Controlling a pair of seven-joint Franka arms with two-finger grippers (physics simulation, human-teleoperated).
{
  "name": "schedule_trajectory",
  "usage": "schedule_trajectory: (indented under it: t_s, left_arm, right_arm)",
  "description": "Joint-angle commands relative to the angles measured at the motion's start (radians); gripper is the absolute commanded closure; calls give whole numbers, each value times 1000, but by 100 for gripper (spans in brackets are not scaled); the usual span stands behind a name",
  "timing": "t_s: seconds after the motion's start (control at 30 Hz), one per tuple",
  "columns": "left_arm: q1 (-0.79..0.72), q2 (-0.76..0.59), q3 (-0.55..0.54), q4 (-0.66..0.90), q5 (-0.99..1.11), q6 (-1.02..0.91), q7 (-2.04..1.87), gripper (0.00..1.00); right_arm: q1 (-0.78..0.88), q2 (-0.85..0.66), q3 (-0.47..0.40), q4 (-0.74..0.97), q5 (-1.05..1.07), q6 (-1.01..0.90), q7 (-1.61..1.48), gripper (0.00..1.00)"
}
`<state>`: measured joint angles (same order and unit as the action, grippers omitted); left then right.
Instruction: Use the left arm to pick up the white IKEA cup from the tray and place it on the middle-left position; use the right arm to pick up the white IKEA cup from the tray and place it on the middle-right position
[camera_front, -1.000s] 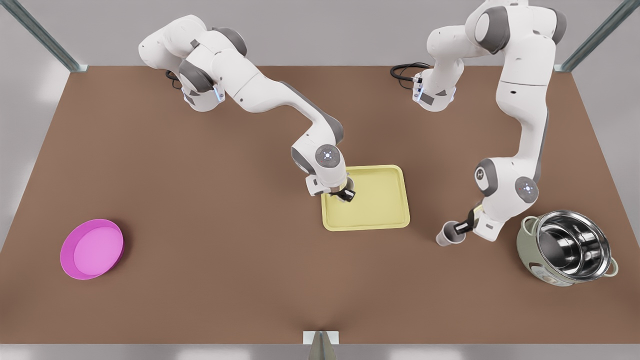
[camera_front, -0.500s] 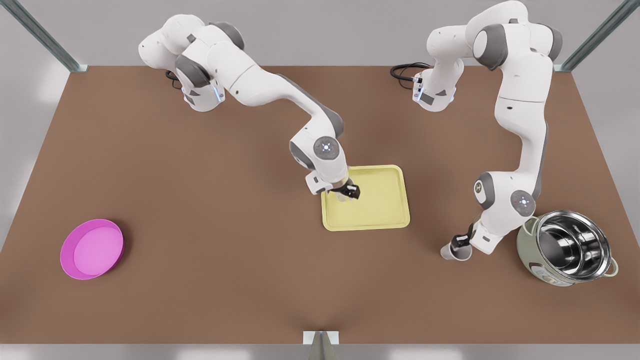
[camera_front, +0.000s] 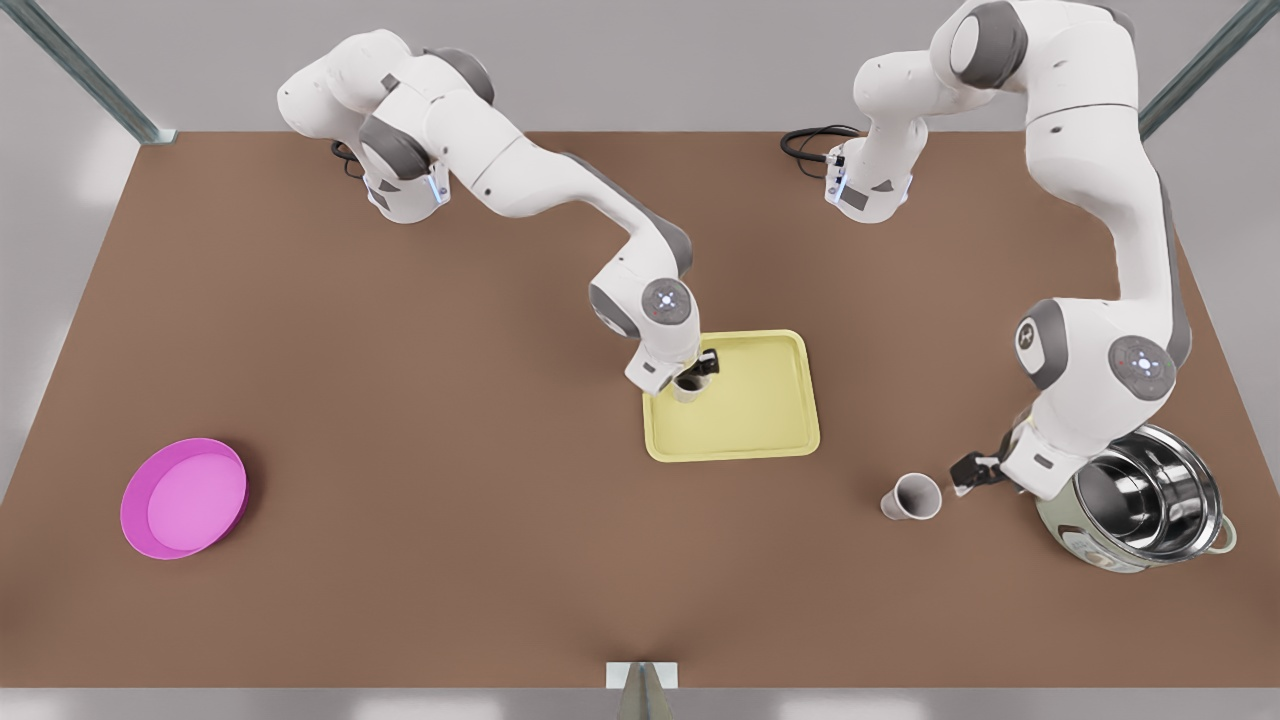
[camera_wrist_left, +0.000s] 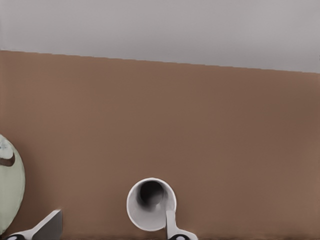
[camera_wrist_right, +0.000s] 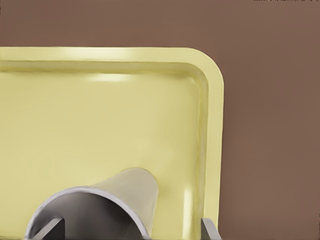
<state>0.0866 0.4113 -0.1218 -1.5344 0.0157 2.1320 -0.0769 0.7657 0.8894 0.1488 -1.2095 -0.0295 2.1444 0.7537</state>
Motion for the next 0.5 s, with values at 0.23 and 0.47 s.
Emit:
schedule_trajectory:
  t_s: [0.23,0.47]
  left_arm:
    - [-4,-51,-64,65,0,-311,-18,0]
    - [1,-267,-108,-47,-16,-422,80,0]
  right_arm:
    - [-6,-3,-3,1,-3,-44,-462,47]
    - [-6,-1,-1,1,7,-44,-413,82]
